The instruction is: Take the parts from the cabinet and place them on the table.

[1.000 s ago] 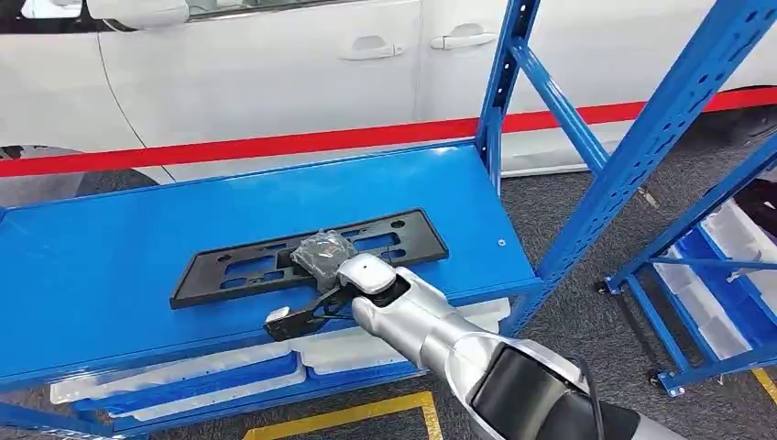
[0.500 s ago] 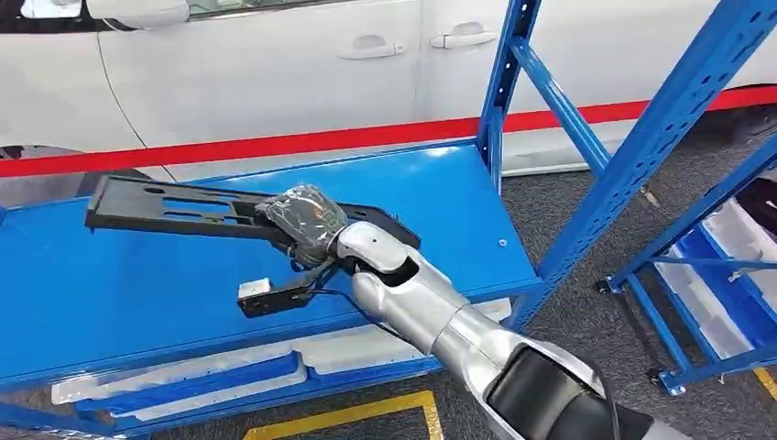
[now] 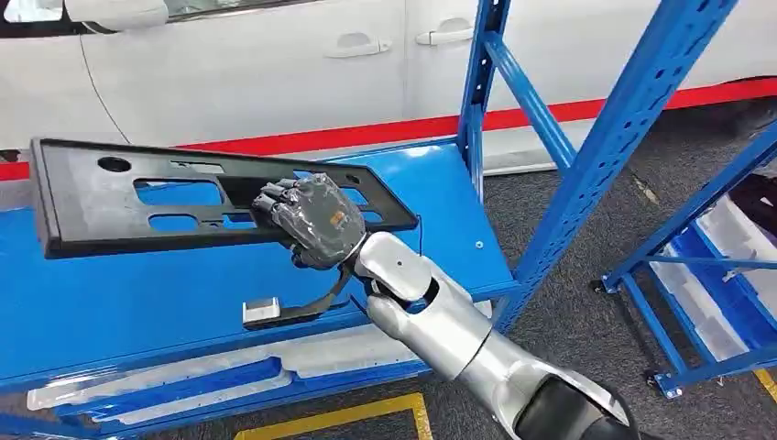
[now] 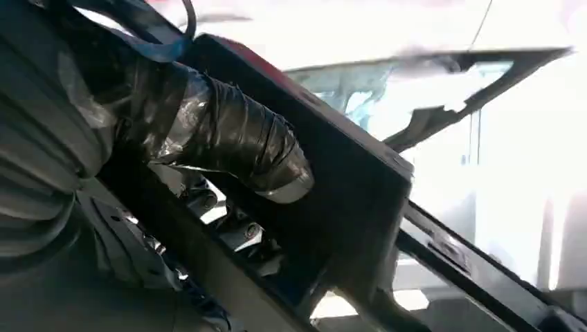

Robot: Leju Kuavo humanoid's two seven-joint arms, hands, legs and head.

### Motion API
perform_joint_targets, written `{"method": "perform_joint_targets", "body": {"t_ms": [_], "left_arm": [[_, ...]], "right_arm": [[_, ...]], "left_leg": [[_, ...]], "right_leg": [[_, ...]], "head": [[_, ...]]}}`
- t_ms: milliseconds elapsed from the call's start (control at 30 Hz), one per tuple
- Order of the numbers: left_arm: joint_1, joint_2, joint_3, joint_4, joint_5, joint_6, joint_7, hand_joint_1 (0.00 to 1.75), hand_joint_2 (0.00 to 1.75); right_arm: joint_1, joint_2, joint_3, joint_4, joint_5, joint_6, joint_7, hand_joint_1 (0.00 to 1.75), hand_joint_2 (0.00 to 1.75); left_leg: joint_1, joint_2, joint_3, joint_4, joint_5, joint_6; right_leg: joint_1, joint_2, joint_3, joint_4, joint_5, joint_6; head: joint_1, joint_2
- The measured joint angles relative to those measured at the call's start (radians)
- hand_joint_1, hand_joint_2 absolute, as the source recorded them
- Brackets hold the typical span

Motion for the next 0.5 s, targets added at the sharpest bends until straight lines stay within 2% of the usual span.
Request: {"method": "perform_joint_targets", "body": {"t_ms": [33, 67, 133, 167, 200, 233, 267, 300, 333, 367, 400, 467, 500], "left_arm": [[0.001, 0.000, 0.000, 0.000, -0.002, 0.002, 0.001, 0.00, 1.75], [0.001, 0.000, 0.000, 0.000, -0.003, 0.003, 0.003, 0.00, 1.75], [0.001, 0.000, 0.000, 0.000, -0.007, 0.003, 0.004, 0.00, 1.75], [0.000, 0.000, 0.000, 0.000, -0.011, 0.003, 0.004, 0.00, 1.75], [0.000, 0.000, 0.000, 0.000, -0.011, 0.002, 0.004, 0.00, 1.75], [0.000, -0.001, 0.000, 0.000, -0.014, 0.000, 0.004, 0.00, 1.75], [0.000, -0.001, 0.000, 0.000, -0.014, -0.003, 0.004, 0.00, 1.75], [0.000, -0.001, 0.000, 0.000, -0.015, -0.005, 0.004, 0.00, 1.75], [-0.002, 0.006, 0.002, -0.003, -0.019, -0.006, 0.005, 0.00, 1.75], [-0.004, 0.005, 0.002, -0.004, -0.019, -0.007, 0.005, 0.00, 1.75], [-0.005, 0.006, 0.003, -0.004, -0.020, -0.007, 0.005, 0.00, 1.75], [-0.006, 0.007, 0.006, -0.005, -0.020, -0.007, 0.005, 0.00, 1.75], [-0.004, 0.005, 0.006, -0.005, -0.020, -0.007, 0.005, 0.00, 1.75]], "right_arm": [[0.001, 0.000, 0.000, -0.005, 0.011, -0.014, 0.003, 1.75, 1.75], [0.001, 0.000, 0.000, -0.008, 0.017, -0.023, 0.005, 1.75, 1.75], [0.004, 0.000, 0.002, -0.013, 0.022, -0.032, 0.005, 1.75, 1.75], [0.008, -0.002, 0.004, -0.014, 0.023, -0.034, 0.004, 1.75, 1.75], [0.013, -0.004, 0.008, -0.016, 0.023, -0.035, 0.002, 1.75, 1.75], [0.019, -0.007, 0.011, -0.021, 0.019, -0.034, -0.008, 1.75, 1.75], [0.024, -0.011, 0.016, -0.032, 0.009, -0.033, -0.019, 1.75, 1.75], [0.027, -0.013, 0.021, -0.045, 0.000, -0.030, -0.027, 1.75, 1.75], [0.030, -0.013, 0.027, -0.061, -0.007, -0.028, -0.032, 1.75, 1.75], [0.033, -0.016, 0.032, -0.072, -0.010, -0.027, -0.034, 1.75, 1.75], [0.034, -0.016, 0.035, -0.077, -0.011, -0.027, -0.037, 1.75, 1.75], [0.035, -0.017, 0.042, -0.090, -0.014, -0.027, -0.038, 1.75, 1.75], [0.037, -0.019, 0.043, -0.093, -0.014, -0.027, -0.039, 1.75, 1.75]], "left_leg": [[-0.002, -0.001, -0.014, 0.033, -0.033, 0.007], [-0.007, -0.001, -0.039, 0.093, -0.077, 0.012], [-0.021, -0.001, -0.104, 0.253, -0.156, 0.019], [-0.029, -0.001, -0.123, 0.307, -0.170, 0.029], [-0.037, -0.001, -0.118, 0.310, -0.162, 0.041], [-0.047, -0.002, -0.095, 0.275, -0.137, 0.056], [-0.061, -0.003, -0.052, 0.201, -0.101, 0.076], [-0.074, -0.004, -0.002, 0.116, -0.069, 0.101], [-0.095, -0.004, 0.049, 0.030, -0.069, 0.138], [-0.097, 0.002, 0.054, 0.016, -0.064, 0.139], [-0.103, 0.000, 0.047, 0.009, -0.047, 0.137], [-0.107, 0.000, 0.042, -0.006, -0.030, 0.142], [-0.101, 0.000, 0.038, -0.034, -0.004, 0.140]], "right_leg": [[0.003, 0.000, -0.003, -0.001, 0.006, -0.009], [0.006, 0.000, -0.007, -0.003, 0.011, -0.017], [0.019, -0.002, -0.017, -0.006, 0.022, -0.030], [0.028, -0.002, -0.024, -0.006, 0.027, -0.035], [0.036, -0.002, -0.029, -0.006, 0.033, -0.039], [0.045, -0.002, -0.036, -0.006, 0.039, -0.043], [0.054, -0.001, -0.044, -0.007, 0.047, -0.047], [0.062, 0.002, -0.051, -0.009, 0.056, -0.050], [0.059, 0.000, -0.054, -0.010, 0.065, -0.052], [0.063, 0.001, -0.054, -0.016, 0.075, -0.045], [0.056, -0.002, -0.053, -0.021, 0.082, -0.039], [0.049, -0.005, -0.053, -0.037, 0.105, -0.027], [0.058, -0.005, -0.052, -0.055, 0.124, -0.021]], "head": [[0.001, 0.000], [0.000, 0.000], [0.000, 0.000], [0.000, 0.000], [0.000, 0.000], [0.000, 0.000], [0.000, 0.000], [0.000, 0.000], [0.002, 0.000], [0.001, 0.000], [0.001, 0.000], [0.001, 0.000], [0.001, 0.000]]}}
